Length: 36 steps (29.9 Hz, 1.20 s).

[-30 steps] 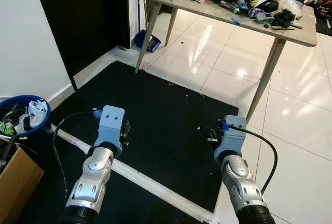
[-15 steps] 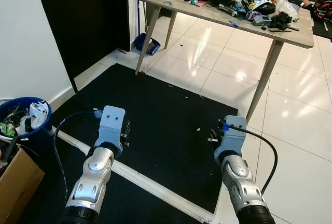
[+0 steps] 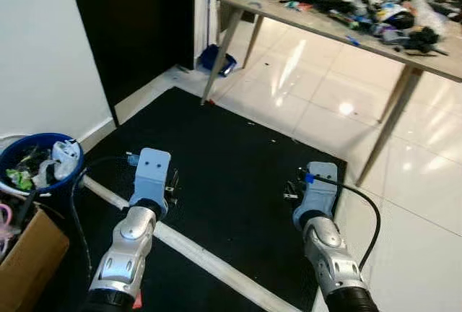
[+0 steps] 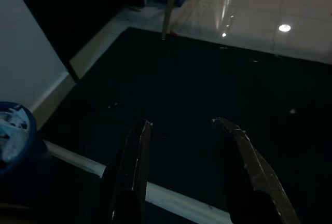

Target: Picking trash to rubbish bin

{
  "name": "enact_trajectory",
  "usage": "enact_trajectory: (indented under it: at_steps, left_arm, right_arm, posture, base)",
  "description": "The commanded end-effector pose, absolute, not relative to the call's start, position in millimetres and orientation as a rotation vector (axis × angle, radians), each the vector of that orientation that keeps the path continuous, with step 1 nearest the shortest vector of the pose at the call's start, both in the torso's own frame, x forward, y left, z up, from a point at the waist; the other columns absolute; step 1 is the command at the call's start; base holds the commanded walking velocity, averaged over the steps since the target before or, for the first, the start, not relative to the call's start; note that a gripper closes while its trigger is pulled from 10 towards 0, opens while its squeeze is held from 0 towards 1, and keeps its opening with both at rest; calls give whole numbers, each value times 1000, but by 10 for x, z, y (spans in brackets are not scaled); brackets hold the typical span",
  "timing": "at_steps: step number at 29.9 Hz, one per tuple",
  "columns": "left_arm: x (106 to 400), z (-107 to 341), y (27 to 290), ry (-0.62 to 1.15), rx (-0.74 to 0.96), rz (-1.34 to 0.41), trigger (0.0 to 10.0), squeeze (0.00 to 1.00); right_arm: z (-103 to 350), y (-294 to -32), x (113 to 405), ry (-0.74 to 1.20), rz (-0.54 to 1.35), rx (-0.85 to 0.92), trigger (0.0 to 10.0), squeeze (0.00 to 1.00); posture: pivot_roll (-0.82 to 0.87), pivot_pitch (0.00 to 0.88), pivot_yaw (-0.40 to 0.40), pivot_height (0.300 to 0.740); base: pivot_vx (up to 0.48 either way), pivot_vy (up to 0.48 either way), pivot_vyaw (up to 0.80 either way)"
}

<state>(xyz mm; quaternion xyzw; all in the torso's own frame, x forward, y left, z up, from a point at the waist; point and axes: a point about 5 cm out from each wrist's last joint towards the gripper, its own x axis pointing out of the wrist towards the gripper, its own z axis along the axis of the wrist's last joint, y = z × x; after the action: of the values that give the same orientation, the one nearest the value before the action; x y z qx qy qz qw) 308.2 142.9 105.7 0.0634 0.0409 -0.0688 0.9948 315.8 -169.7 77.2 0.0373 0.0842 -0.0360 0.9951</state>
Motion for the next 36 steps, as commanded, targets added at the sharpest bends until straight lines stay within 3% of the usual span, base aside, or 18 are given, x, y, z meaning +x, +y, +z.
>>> enact_trajectory:
  at_steps: [1,25,36]
  left_arm:
    - [3070,1044,1379,86,119,-158,10000,0]
    - [3060,1044,1376,86,119,-168,10000,0]
    - [3052,1040,1374,85,120,-175,10000,0]
  right_arm:
    - [722,-1757,3129,195,-91,68,10000,0]
    - [710,-1745,3120,199,-88,74,10000,0]
    - [713,-1736,3120,195,-82,75,10000,0]
  posture:
    - [-9,132,-42,740]
    - [-7,125,-38,740]
    - [-10,113,-37,740]
  base:
    - [266,0,0]
    - [270,0,0]
    - [270,0,-497]
